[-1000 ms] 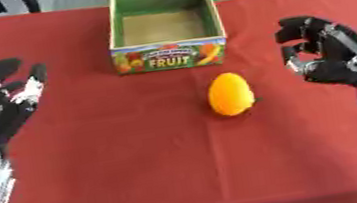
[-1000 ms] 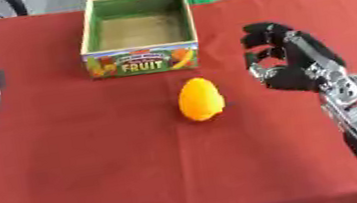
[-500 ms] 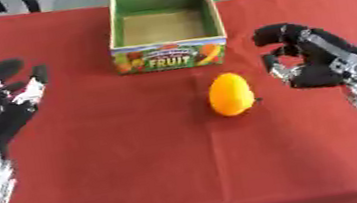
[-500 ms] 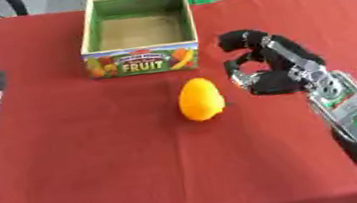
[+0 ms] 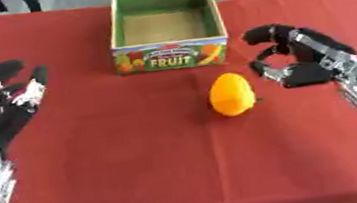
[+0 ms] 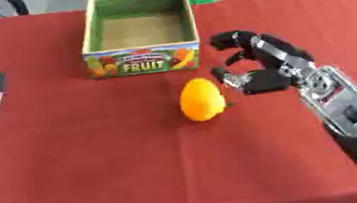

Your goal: Pick up objects on the table and place them in the box.

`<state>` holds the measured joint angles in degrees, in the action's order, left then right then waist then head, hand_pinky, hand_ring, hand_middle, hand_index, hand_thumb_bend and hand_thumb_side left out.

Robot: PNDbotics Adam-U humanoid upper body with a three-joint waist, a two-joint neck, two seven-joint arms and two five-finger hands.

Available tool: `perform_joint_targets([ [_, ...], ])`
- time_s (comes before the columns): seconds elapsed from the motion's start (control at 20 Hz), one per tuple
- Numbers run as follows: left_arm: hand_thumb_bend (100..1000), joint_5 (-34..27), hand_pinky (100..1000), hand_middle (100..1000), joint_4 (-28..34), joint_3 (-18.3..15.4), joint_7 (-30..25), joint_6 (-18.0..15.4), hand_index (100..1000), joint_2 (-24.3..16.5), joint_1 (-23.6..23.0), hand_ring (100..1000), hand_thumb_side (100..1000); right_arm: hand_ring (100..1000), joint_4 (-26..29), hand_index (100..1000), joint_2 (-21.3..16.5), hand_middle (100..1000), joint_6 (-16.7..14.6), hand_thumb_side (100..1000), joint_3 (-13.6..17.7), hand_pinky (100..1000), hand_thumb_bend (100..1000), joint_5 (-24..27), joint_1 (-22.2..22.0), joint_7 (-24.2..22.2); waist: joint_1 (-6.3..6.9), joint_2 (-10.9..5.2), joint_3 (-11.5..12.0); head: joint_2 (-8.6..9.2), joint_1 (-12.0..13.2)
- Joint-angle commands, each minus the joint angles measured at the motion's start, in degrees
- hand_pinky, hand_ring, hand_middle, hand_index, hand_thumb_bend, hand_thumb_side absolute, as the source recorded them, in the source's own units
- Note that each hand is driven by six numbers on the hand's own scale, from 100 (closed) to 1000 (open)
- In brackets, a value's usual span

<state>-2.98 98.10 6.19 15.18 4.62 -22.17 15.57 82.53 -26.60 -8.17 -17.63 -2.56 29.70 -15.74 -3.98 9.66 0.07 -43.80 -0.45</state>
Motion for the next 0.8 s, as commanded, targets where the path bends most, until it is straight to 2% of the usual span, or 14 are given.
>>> perform_joint_targets([
  [0.05, 494, -0.05, 810, 753, 0.81, -0.14, -0.15, -0.01, 695, -0.9, 0.64, 862, 386, 903, -0.93, 902, -1.15, 842, -0.12, 363, -0.31, 749, 262, -1.82, 1.51, -0.31, 0.29, -0.91, 0.13, -0.27, -0.17],
  [0.8, 493, -0.07, 811, 753, 0.76, -0.02, -0.29, 0.05, 695, -0.91, 0.69, 862, 386, 890, -3.83, 902, 0.15, 828, -1.59, 381, -2.98, 750, 261, -5.36, 2.59, -2.53, 0.22, -0.82, 0.45, -0.29, -0.23],
])
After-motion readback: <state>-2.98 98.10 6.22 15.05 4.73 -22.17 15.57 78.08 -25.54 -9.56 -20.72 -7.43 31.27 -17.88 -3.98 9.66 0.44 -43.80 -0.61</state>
